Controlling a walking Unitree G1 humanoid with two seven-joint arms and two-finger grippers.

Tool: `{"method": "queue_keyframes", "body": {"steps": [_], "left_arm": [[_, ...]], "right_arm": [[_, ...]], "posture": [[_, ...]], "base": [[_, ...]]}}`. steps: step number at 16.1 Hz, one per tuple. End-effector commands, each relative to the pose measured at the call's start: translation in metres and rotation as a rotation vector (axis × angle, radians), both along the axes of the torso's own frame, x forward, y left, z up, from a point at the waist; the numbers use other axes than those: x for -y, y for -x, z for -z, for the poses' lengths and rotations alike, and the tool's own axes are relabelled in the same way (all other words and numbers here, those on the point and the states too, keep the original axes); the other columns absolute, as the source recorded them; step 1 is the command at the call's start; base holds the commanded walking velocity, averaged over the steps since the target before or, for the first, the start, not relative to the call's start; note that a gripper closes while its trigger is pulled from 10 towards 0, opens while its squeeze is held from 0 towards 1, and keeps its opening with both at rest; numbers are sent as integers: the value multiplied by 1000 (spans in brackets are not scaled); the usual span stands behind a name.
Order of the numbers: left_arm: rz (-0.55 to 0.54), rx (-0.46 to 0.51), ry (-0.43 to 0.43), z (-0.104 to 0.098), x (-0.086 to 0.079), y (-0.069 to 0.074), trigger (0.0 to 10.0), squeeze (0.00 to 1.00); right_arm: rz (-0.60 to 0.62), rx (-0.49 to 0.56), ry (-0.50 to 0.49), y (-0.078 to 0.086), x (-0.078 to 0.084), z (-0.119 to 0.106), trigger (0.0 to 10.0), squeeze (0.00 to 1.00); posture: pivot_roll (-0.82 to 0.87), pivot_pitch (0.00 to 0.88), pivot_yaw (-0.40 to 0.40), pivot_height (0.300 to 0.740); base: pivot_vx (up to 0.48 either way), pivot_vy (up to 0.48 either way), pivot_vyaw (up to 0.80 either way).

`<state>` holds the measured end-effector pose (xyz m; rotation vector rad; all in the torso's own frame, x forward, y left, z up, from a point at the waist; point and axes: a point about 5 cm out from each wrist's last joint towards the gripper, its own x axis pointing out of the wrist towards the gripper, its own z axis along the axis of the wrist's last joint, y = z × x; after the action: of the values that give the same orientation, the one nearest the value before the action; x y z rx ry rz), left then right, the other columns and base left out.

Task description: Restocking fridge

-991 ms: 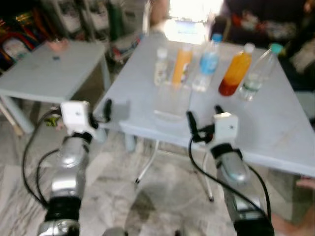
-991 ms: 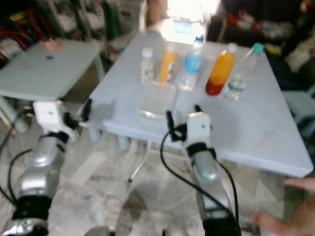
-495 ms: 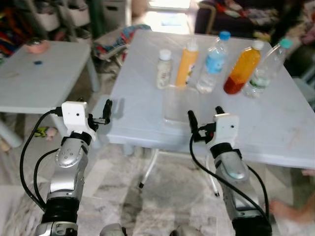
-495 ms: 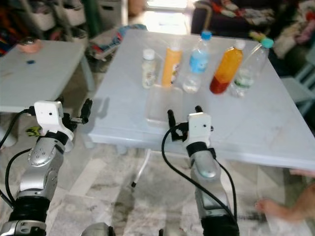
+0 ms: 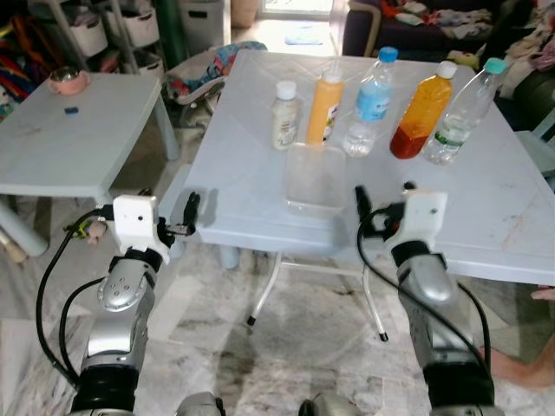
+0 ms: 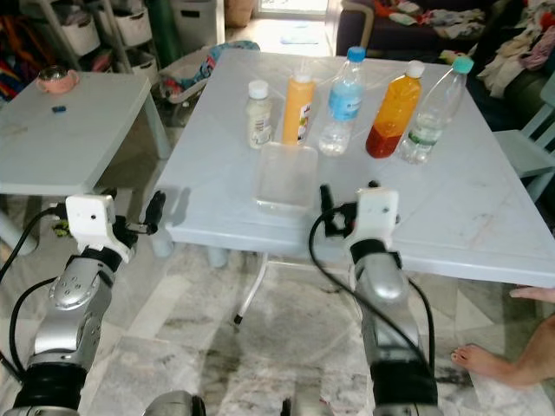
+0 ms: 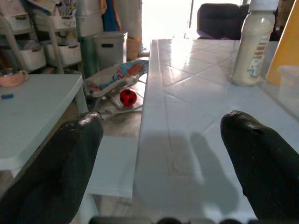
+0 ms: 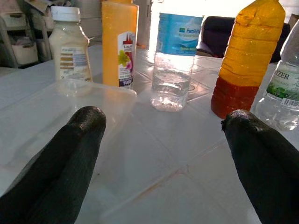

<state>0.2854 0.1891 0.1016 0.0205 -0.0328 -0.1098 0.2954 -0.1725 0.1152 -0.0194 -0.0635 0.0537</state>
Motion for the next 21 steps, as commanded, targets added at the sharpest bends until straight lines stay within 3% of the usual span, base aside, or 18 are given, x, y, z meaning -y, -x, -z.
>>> {"method": "queue_keyframes", "body": {"steps": [1,4,7,13,19,21], "left_arm": [[5,13,-15,-5,1,0,10000,0],[10,9,-30,-6,0,3,10000,0],[7,6,-46,-7,-2,6,10000,0],[13,-7,-52,-7,-1,10,10000,0],[20,-9,-52,-8,1,8,10000,0],[22,-10,-50,-8,2,7,10000,0]], "right_arm": [[14,-13,-31,-6,5,-1,10000,0],[-1,-34,-108,-23,7,-5,10000,0],[-91,-70,-120,-35,-7,-2,10000,0],[-168,-131,-190,-34,-30,13,10000,0],[-166,-145,-281,-33,-31,15,10000,0],[-128,-155,-377,-35,-28,13,10000,0]], "posture": [[-37,56,-16,740],[-24,73,-6,740],[-9,86,-2,740],[1,98,-1,740],[-1,98,1,740],[-4,95,1,740]], "base": [[0,0,0],[0,0,0],[0,0,0],[0,0,0],[0,0,0],[0,0,0]]}}
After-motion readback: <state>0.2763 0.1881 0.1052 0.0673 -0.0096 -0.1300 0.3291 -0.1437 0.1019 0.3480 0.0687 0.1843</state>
